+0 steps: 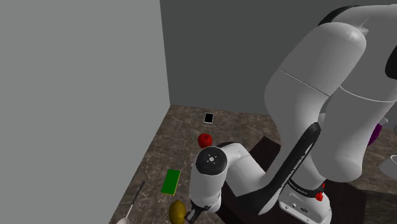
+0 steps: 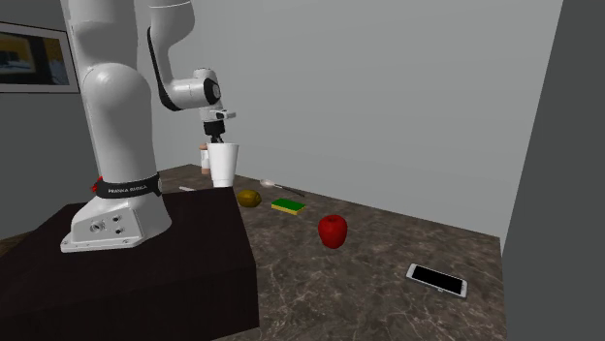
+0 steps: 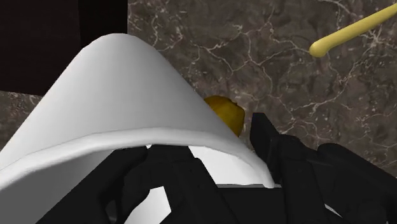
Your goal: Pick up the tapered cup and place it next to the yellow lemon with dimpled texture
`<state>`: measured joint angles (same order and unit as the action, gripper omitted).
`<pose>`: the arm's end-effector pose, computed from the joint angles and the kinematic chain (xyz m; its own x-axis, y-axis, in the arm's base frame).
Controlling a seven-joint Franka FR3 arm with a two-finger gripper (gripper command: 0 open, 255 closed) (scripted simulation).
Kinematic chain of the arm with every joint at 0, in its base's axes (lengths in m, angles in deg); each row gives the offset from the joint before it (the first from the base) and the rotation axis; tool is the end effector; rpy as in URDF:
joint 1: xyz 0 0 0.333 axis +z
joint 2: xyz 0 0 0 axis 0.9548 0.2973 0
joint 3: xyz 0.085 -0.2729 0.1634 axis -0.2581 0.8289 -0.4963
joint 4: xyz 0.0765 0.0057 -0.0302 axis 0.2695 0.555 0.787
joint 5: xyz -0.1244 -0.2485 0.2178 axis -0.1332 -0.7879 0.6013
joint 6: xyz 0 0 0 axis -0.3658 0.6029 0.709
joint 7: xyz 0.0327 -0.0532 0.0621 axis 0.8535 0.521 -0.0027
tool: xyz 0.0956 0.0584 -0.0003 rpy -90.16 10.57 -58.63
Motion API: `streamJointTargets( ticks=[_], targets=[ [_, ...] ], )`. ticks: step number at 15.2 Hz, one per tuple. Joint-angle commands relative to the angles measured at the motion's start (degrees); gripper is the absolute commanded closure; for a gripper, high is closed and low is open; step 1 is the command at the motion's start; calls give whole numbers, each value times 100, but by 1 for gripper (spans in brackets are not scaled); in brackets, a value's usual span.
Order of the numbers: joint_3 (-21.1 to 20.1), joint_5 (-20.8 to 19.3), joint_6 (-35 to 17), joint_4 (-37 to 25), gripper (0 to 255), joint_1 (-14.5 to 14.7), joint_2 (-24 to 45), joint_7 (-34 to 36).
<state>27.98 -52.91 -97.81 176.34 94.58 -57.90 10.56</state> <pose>0.1994 0.3515 0.2740 0.9886 0.1219 0.0887 0.1204 -0.9925 0.0223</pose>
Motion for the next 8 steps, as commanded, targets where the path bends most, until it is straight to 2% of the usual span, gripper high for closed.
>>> streamJointTargets(
  ticks=[1,6,8],
  targets=[
    [116,-474,439,18,255,-27,326,336],
    [528,-1410,163,-98,255,194,906,1040],
    [848,-1685,43,-152,255,456,1108,1254]
  ],
)
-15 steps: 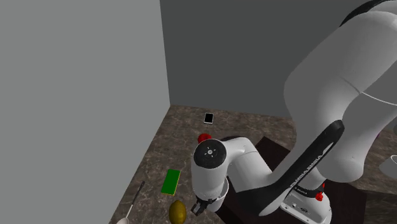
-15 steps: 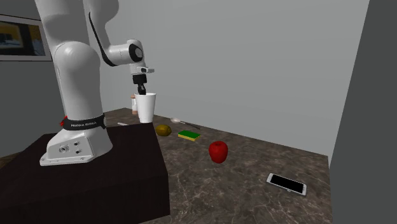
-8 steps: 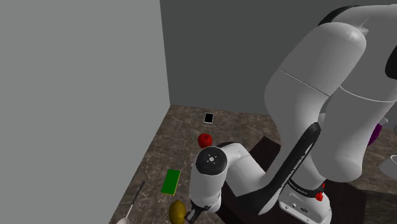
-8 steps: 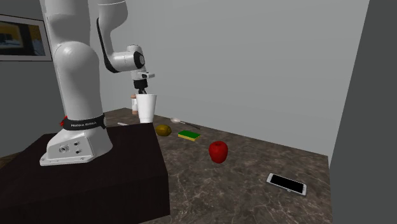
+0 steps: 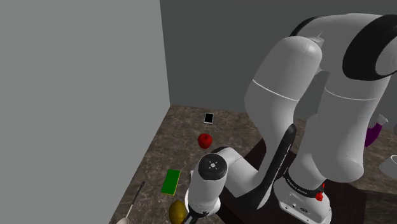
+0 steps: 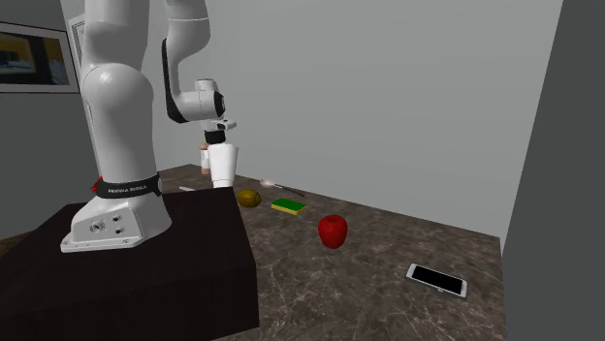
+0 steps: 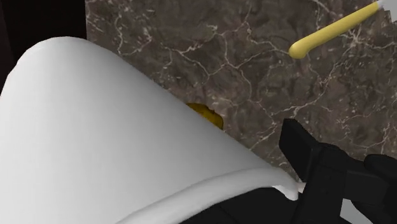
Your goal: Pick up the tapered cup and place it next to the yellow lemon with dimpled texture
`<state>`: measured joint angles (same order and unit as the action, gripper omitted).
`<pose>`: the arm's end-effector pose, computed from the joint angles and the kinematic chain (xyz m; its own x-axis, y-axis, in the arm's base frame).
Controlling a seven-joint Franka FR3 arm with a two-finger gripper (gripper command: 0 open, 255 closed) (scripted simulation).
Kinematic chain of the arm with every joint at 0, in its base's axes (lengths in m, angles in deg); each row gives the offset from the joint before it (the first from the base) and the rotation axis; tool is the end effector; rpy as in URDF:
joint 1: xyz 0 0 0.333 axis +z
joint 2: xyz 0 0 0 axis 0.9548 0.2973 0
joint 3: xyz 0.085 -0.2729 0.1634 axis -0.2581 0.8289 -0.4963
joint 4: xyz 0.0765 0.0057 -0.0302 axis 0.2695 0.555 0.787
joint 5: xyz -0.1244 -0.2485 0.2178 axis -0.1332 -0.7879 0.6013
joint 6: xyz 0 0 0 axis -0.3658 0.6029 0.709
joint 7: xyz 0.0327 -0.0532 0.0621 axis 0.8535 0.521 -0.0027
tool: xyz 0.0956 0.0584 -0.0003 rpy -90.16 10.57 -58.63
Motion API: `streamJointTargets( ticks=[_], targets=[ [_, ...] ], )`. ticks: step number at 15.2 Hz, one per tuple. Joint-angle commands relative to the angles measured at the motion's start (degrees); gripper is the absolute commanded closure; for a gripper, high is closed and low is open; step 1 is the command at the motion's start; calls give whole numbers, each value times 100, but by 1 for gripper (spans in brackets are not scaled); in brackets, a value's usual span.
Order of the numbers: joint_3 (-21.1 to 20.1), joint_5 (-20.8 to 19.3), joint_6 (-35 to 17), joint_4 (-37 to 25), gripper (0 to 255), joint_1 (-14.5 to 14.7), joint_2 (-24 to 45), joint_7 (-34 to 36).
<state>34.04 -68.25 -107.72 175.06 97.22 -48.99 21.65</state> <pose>0.2054 0.3620 0.2416 0.9879 0.1223 0.0954 0.1291 -0.9892 -0.0690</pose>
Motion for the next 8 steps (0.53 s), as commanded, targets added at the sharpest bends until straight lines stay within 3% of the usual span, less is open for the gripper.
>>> streamJointTargets(
  ticks=[1,3,8],
  targets=[
    [335,-317,986,-56,255,251,325,272],
    [719,-642,830,-142,255,568,585,531],
    [888,-521,794,-129,255,758,558,446]
  ],
)
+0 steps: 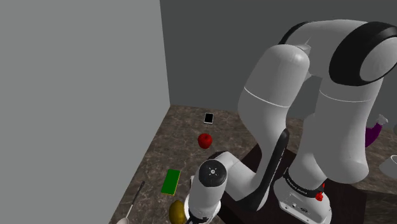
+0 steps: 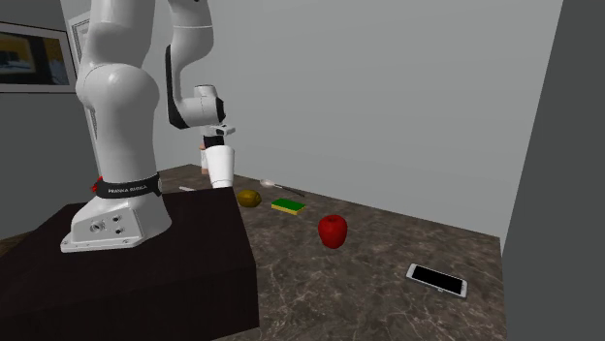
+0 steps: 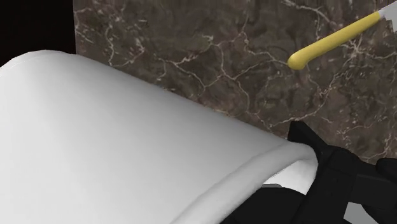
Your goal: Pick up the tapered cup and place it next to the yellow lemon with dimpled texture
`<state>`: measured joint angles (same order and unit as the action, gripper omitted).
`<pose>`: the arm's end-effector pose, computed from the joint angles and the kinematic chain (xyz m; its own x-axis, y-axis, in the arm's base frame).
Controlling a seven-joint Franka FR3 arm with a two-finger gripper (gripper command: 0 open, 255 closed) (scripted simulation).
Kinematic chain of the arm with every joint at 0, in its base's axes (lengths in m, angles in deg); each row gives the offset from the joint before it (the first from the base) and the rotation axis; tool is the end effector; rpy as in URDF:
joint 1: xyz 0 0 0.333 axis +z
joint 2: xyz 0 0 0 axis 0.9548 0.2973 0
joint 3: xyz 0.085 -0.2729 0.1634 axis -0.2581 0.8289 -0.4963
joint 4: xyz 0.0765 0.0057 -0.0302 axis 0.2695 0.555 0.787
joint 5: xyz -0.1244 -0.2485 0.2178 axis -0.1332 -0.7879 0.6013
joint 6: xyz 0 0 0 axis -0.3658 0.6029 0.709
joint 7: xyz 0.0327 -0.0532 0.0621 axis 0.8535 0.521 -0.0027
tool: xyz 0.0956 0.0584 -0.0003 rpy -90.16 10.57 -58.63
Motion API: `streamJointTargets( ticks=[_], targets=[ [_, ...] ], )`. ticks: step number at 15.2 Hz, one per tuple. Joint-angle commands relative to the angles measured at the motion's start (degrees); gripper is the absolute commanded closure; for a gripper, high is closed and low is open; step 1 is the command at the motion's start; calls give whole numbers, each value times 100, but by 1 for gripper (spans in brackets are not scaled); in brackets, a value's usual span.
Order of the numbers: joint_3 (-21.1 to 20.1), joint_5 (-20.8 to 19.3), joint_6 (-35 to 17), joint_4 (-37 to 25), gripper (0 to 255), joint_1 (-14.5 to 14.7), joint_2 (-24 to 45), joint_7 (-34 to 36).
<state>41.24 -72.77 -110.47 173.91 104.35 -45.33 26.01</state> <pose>0.2007 0.3685 0.2224 0.9885 0.1244 0.0854 0.1312 -0.9883 -0.0782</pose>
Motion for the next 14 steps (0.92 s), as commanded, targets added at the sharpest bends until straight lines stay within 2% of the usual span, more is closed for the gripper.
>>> streamJointTargets(
  ticks=[1,3,4,5,6,8,9,10,12,13,14],
  targets=[
    [198,-46,1063,-13,255,79,187,-6],
    [259,-2,1050,-8,255,149,178,-37],
    [147,103,973,266,0,1,-47,-148],
    [531,-299,804,244,0,256,118,139],
    [506,-284,863,143,0,402,159,277],
    [1132,-806,648,-16,0,886,478,679],
    [92,-122,1085,-21,0,-40,203,48],
    [-318,145,1254,36,0,-372,-19,-150],
    [-858,932,1547,136,0,-709,-523,-716],
    [-1007,1277,1666,162,0,-771,-734,-961],
    [-964,1291,1663,163,0,-726,-738,-971]
  ],
)
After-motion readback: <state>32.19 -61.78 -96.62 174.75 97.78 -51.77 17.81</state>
